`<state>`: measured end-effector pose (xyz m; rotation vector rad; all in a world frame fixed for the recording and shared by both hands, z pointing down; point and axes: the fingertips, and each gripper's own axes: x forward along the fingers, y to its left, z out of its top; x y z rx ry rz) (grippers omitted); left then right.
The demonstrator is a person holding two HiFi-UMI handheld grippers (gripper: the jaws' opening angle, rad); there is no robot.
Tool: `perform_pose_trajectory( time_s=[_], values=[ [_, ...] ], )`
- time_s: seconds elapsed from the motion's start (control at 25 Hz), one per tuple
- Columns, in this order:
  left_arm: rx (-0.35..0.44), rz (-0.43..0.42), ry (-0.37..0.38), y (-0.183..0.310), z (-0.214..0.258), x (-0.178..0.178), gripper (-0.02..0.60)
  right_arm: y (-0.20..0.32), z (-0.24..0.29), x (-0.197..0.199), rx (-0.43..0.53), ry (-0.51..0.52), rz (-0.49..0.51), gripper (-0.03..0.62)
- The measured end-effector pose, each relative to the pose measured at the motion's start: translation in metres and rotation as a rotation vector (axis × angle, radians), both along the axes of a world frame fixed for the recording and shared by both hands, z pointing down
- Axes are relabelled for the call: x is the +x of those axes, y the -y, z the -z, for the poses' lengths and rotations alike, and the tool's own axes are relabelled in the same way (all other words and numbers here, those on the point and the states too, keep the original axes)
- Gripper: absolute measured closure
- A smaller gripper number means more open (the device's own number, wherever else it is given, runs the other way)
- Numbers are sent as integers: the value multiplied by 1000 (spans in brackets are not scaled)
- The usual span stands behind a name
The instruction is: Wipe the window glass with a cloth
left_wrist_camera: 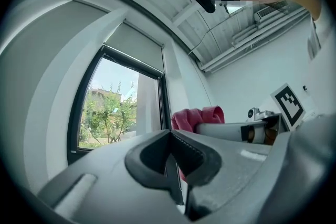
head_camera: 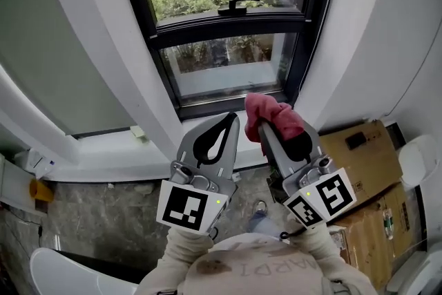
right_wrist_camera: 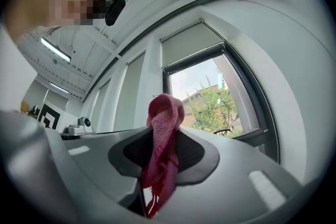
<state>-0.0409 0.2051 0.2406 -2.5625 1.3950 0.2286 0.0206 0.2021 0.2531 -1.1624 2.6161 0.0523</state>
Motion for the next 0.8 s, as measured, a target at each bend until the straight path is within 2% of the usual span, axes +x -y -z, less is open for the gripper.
perform_pose_trajectory(
  time_s=[0.28, 0.48, 0.8],
  values=[
    [23, 47, -2, 77, 21, 40, 580, 77, 21, 37, 41, -7, 53, 467],
    [47, 59, 7, 114, 27, 67, 580, 116, 22, 63, 48, -1, 71, 467],
    [-4, 112, 31, 158, 10, 56, 580, 162, 6, 55, 14, 20, 103, 467]
  ],
)
